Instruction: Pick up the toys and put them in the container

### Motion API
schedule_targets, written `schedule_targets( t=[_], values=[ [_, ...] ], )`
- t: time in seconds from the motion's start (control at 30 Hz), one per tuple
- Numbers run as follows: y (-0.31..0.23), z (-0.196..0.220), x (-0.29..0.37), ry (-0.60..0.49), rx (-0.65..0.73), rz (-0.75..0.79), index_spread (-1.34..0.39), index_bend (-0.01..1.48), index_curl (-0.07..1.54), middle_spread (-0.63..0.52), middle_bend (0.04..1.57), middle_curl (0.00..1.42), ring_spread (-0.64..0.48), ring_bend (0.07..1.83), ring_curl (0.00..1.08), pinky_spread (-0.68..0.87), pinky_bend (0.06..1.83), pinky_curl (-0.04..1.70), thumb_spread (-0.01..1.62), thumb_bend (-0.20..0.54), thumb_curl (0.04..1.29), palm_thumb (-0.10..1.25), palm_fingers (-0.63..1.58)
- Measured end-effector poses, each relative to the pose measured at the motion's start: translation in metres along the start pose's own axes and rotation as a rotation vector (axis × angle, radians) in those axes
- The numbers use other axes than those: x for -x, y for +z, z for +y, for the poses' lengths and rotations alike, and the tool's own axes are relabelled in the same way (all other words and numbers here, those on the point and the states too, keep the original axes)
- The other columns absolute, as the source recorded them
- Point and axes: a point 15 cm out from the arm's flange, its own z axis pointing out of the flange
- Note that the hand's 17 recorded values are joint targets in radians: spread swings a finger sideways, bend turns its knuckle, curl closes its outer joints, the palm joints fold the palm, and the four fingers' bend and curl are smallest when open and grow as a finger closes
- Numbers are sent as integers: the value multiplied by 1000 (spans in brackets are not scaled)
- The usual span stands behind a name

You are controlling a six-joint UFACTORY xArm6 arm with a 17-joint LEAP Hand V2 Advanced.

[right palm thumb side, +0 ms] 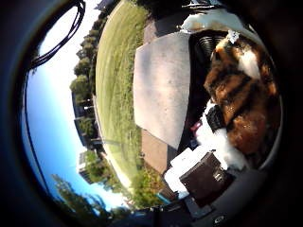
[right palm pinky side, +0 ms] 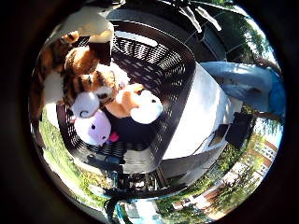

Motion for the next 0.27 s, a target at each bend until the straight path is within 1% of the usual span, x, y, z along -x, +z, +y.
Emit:
schedule_targets(
  t=[0.17,0.27],
  values=[
    [-41,29,0,-8,48,-21,-406,460,94,79,159,446,291,484,340,484,677,577,1115,-26,575,793,-96],
    [-90,51,0,-27,42,-32,-404,402,125,89,149,404,296,429,320,494,598,522,1115,-24,559,798,-81]
  ],
)
